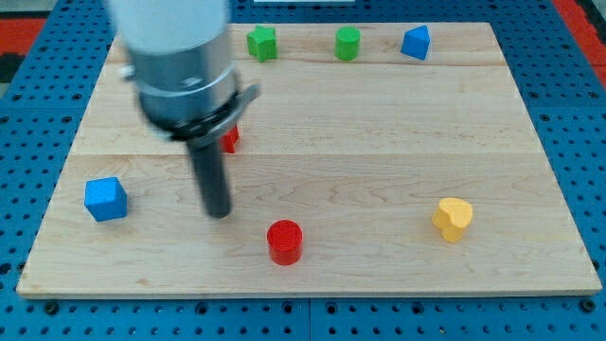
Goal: Push the blue cube left to the yellow hexagon
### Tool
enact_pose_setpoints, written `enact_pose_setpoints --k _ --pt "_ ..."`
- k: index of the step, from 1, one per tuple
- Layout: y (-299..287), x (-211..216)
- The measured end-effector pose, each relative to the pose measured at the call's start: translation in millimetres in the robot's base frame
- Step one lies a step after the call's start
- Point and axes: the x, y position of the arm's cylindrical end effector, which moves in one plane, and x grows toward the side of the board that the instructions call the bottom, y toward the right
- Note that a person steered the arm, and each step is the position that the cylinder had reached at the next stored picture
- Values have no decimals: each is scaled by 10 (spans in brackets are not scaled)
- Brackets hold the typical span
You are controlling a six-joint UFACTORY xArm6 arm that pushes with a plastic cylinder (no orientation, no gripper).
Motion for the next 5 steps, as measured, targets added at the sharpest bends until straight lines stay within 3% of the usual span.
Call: enact_pose_setpoints --k 1,2,3,5 --pt "-690 162" --pt "-930 -49" --pt "-946 -420" --pt "-1184 -520"
